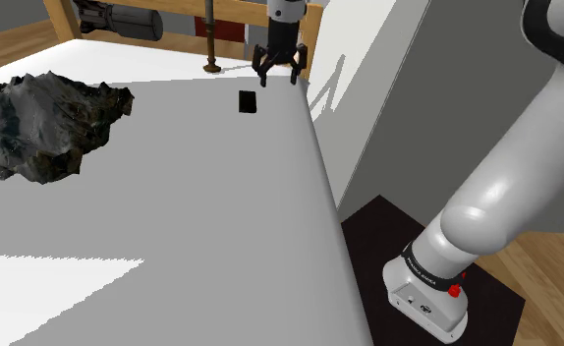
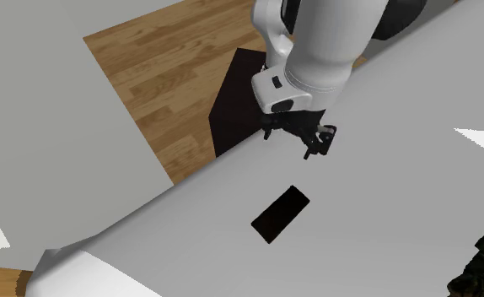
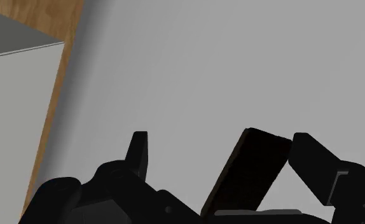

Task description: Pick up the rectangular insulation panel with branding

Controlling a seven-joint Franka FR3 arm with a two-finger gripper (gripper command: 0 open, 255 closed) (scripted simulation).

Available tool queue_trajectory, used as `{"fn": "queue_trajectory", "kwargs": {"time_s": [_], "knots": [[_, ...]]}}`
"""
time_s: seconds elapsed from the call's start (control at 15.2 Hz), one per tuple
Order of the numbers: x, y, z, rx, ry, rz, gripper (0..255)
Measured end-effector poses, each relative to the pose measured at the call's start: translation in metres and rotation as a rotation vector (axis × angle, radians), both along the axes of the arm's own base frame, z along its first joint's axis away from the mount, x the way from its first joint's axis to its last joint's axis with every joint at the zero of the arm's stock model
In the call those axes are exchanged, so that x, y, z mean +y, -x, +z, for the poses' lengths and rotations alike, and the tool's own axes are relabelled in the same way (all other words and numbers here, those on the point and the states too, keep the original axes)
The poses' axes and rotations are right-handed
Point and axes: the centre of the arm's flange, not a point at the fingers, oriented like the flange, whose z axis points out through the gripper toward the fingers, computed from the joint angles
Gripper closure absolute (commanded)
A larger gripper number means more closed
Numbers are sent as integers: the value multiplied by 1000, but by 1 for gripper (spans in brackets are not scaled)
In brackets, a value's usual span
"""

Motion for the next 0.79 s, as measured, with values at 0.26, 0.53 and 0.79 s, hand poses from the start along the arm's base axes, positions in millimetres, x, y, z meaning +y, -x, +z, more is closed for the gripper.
{"fn": "queue_trajectory", "kwargs": {"time_s": [0.26, 0.53, 0.79], "knots": [[10, -48, -20, 16, -4, -60, 0], [16, -99, -41, 32, -8, -120, 0], [20, -119, -66, 40, -9, -146, 0]]}}
